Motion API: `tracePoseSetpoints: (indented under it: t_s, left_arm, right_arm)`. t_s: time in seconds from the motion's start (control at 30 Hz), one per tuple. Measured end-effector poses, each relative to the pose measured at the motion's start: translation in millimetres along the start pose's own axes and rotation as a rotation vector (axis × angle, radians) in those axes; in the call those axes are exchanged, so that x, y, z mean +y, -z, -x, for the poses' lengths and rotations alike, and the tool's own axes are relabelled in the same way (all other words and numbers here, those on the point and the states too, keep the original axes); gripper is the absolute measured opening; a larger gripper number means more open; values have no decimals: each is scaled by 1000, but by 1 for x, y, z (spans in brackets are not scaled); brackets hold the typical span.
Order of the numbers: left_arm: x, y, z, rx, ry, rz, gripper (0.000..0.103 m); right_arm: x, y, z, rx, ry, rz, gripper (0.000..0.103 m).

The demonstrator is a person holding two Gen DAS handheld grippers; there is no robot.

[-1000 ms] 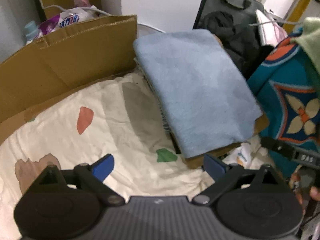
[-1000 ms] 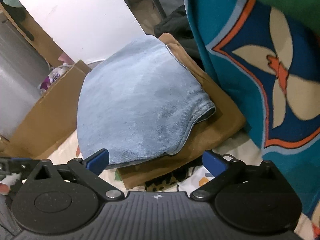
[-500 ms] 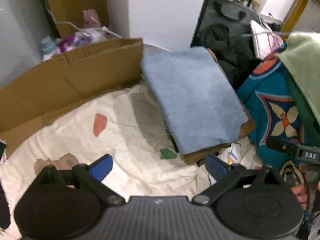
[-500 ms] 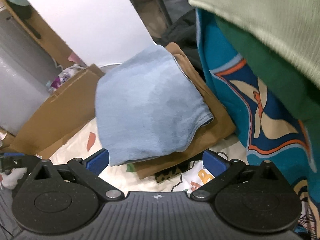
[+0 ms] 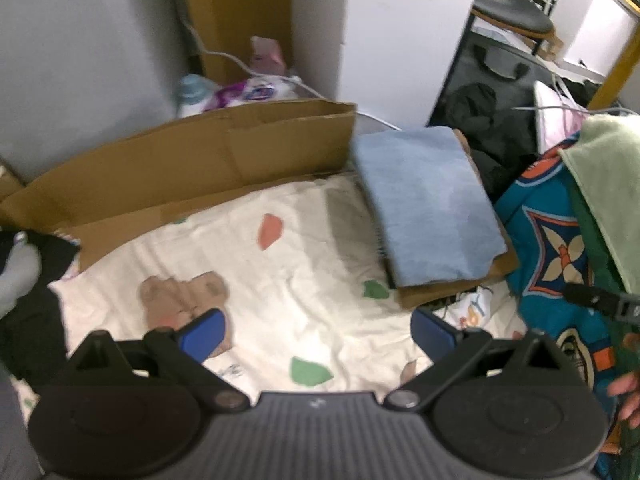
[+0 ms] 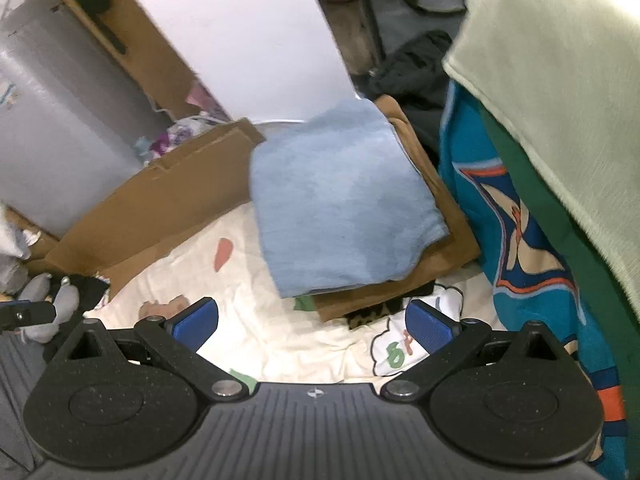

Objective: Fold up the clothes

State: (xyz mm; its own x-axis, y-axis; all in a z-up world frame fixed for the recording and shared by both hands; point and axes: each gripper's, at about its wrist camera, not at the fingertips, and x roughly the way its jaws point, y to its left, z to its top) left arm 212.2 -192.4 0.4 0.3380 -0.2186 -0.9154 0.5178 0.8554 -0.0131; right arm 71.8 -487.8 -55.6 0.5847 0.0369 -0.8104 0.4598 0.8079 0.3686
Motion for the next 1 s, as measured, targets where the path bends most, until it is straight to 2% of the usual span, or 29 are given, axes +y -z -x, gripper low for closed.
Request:
tracePoseSetpoints:
  t_s: [0.17, 0.33, 0.5, 0.63, 0.73, 0.87, 1.0]
  left_arm:
    - [24, 14, 49, -48, -30, 44, 100]
    - [46, 35, 92, -91, -28, 85, 100]
    - [66, 59, 129, -113, -40, 139, 100]
    - [79, 72, 169, -179, -47, 175, 100]
    - [88, 76, 199, -211, -79, 214, 102]
    - [96, 86, 226, -245, -75, 220, 102]
    - [108, 102, 241, -258, -90, 228, 102]
  right_arm:
    - [29, -5, 39, -14, -23, 35, 103]
    - [62, -5, 76, -19, -63, 113, 103]
    - [94, -2, 109, -12, -55, 179, 103]
    - [127, 2, 138, -17, -77, 248, 103]
    - [150, 7, 156, -19, -94, 289, 103]
    - [180, 18, 177, -31, -102, 354, 103]
    - [200, 25, 184, -54, -92, 355, 103]
